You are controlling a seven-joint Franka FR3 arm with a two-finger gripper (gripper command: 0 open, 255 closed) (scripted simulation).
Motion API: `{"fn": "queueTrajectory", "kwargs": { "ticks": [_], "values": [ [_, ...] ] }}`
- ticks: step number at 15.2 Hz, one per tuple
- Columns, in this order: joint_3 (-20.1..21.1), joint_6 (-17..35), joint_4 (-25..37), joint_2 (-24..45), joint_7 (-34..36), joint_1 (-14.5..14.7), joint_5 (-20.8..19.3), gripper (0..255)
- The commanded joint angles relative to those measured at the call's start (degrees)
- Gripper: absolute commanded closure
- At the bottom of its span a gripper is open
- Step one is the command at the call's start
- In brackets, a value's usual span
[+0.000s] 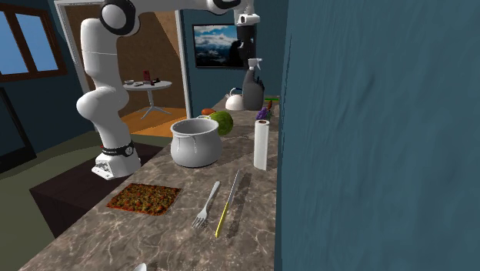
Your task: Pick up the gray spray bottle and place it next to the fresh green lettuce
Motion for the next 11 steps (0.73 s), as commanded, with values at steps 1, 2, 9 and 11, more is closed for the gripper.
{"fn": "queueTrajectory", "kwargs": {
  "ticks": [1, 2, 9, 11],
  "values": [
    [0.0, 1.8, -2.1, -0.4, 0.0, -0.1, 0.1, 255],
    [0.0, 2.6, -3.2, -0.6, -0.1, -0.1, 0.1, 255],
    [-0.1, 8.4, -9.9, -1.7, -0.3, -0.3, 0.4, 255],
    [-0.1, 10.0, -11.7, -1.8, -0.3, -0.3, 0.4, 255]
  ]
}}
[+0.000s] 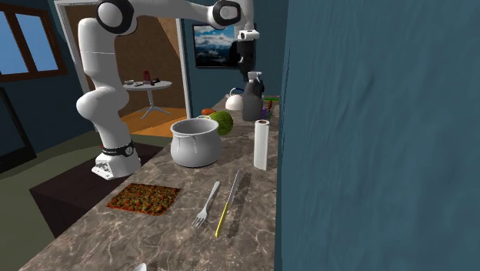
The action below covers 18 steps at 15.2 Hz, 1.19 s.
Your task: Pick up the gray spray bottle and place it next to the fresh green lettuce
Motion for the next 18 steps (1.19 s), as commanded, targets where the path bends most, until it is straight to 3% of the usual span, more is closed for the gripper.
{"fn": "queueTrajectory", "kwargs": {
  "ticks": [1, 18],
  "values": [
    [0.0, 1.6, -1.5, 0.0, 0.0, 0.0, 0.0, 255],
    [-0.1, 14.4, -13.2, 1.2, 0.1, 0.0, -0.3, 255]
  ]
}}
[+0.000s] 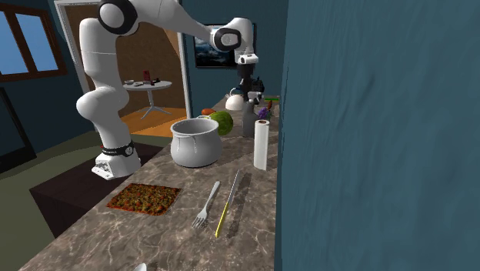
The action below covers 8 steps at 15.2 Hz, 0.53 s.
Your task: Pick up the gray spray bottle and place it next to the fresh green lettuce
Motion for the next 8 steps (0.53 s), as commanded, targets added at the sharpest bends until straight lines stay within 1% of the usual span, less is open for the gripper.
{"fn": "queueTrajectory", "kwargs": {
  "ticks": [1, 6, 8],
  "values": [
    [0.0, 1.6, -1.2, 0.3, 0.1, 0.0, -0.1, 255],
    [0.0, 5.2, -3.8, 1.4, 0.2, 0.1, -0.4, 255],
    [0.0, 5.7, -4.2, 1.6, 0.3, 0.1, -0.4, 255]
  ]
}}
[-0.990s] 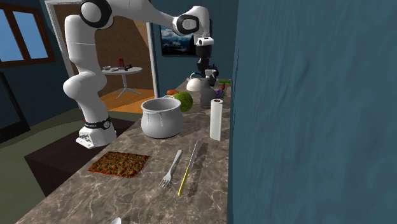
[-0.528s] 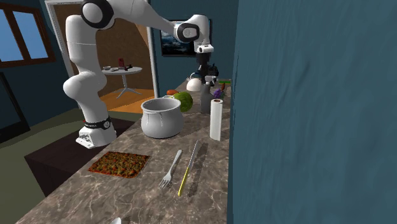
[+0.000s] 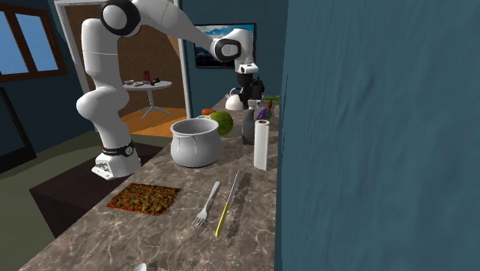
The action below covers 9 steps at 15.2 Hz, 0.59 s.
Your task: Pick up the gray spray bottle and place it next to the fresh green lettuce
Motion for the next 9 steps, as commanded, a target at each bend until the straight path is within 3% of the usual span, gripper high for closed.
{"fn": "queueTrajectory", "kwargs": {
  "ticks": [1, 7, 8, 9],
  "values": [
    [0.0, 0.4, -0.3, 0.0, 0.0, 0.0, 0.0, 255],
    [0.0, 0.4, -0.3, 0.0, 0.0, 0.0, 0.0, 255],
    [0.0, 0.4, -0.3, 0.0, 0.0, 0.0, 0.0, 0],
    [0.0, 0.4, -0.3, 0.0, 0.0, 0.0, 0.0, 0]
  ]
}}
